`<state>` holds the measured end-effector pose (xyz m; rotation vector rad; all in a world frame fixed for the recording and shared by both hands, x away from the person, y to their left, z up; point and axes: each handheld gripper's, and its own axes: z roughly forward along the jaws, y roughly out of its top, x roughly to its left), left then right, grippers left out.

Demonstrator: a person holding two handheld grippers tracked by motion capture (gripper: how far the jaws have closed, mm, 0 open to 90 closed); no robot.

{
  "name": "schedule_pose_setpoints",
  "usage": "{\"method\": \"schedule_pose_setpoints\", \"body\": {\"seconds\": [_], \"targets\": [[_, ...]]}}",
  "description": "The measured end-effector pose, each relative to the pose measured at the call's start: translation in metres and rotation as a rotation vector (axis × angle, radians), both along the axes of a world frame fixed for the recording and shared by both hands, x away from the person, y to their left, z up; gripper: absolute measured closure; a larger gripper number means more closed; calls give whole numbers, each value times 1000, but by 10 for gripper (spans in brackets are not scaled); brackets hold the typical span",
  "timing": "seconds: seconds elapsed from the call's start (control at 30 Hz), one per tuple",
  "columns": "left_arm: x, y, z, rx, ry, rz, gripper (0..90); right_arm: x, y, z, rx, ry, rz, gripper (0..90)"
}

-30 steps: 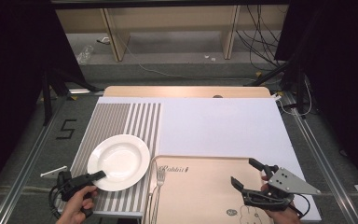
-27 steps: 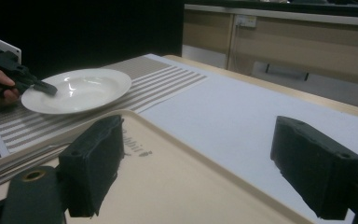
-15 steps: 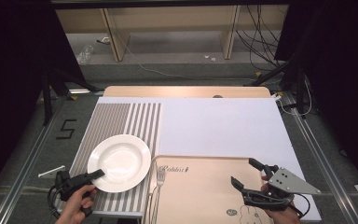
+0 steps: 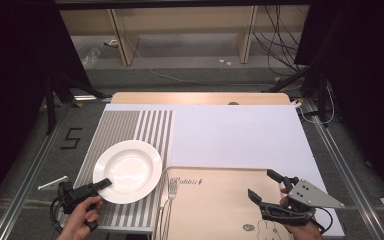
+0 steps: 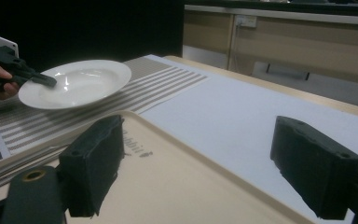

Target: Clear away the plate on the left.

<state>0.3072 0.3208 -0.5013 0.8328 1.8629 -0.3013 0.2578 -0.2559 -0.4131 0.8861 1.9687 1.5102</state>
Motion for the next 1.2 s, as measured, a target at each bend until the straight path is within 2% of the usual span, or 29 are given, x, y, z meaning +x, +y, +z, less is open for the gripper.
{"method": "schedule_pose_setpoints", "body": {"seconds": [0.4, 0.5, 0.7, 0.87, 1.2], "targets": [[2, -17, 7, -31, -20, -56, 803, 0, 0, 0, 0, -4, 1, 181], [3, -23, 9, -23, -26, -82, 802, 1, -1, 0, 1, 2, -1, 181], [4, -34, 11, -42, -29, -133, 803, 1, -1, 0, 2, 2, -2, 181], [4, -42, 13, -54, -34, -155, 804, 1, -1, 0, 1, 1, -3, 181], [6, -69, 19, -55, -49, -239, 803, 2, -1, 0, 5, 1, 0, 180]]}}
